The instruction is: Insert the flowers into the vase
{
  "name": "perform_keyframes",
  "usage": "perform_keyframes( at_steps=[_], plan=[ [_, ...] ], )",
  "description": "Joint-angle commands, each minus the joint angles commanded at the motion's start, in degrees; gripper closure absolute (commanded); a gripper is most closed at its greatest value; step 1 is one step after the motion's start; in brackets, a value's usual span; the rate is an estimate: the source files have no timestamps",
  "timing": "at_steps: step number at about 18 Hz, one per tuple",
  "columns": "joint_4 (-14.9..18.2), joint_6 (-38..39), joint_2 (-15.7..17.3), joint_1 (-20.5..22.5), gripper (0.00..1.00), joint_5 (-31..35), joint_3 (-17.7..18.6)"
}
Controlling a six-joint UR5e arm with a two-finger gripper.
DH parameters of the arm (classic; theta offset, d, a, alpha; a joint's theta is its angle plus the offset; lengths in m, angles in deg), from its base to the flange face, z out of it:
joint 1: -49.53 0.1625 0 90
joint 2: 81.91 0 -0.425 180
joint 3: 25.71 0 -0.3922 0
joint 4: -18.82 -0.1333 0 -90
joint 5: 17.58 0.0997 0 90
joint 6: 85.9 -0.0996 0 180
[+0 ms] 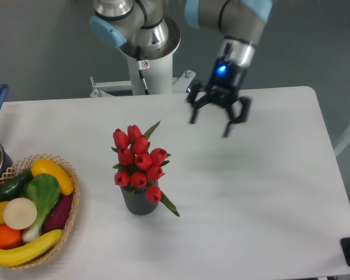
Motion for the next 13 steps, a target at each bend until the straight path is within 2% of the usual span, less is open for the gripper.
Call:
perform_keyframes(
  at_steps=[1,2,4,6,9,11,13],
  plan=[
    [0.52,0.18,0.09,0.70,0.00,0.79,-1.75],
    [2.53,0.09,0.09,1.32,0.00,1.32,-3.77],
    [9.28,-0.61,-0.17,1.68,0.00,3.42,-9.04],
    [14.04,-2.45,-0.18,1.59,0.00,8.33,-12.83],
    [18.45,-8.50,-0.18,2.12,0.00,14.14,-15.56],
    [20.91,-12.37,-0.18,2.99,0.00,15.73,-16.97],
    [25.20,-17.11,0.00,4.83,0.00,16.27,-18.72]
  ],
)
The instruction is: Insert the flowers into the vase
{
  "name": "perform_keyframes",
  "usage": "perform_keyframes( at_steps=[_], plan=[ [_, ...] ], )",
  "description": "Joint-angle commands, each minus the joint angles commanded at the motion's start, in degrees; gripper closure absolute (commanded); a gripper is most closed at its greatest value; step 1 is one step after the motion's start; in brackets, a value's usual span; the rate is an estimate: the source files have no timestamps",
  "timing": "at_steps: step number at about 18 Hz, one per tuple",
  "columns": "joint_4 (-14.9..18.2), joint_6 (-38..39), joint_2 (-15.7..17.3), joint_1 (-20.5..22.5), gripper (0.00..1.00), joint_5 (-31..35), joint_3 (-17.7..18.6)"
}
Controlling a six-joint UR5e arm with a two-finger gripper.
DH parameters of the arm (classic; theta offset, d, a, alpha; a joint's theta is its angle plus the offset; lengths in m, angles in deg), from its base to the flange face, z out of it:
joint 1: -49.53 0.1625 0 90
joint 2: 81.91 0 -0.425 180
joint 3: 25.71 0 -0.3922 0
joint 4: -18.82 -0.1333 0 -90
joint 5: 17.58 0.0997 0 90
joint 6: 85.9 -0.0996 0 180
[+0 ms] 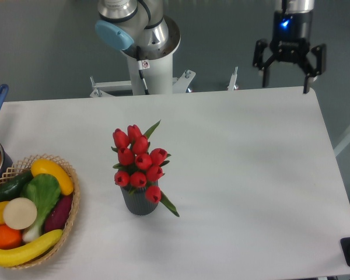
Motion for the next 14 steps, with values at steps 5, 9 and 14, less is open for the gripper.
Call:
perform_keyframes(
  at_steps=[5,9,14],
  plan=[
    [7.14,-16.88,-0.09,3.79,0.00,7.29,-3.00],
    [6.97,-17.69,-0.09,3.79,0.00,7.30,-2.82],
    [6.88,-17.52,0.00,3.17,0.00,7.29,-2.65]
  ],
)
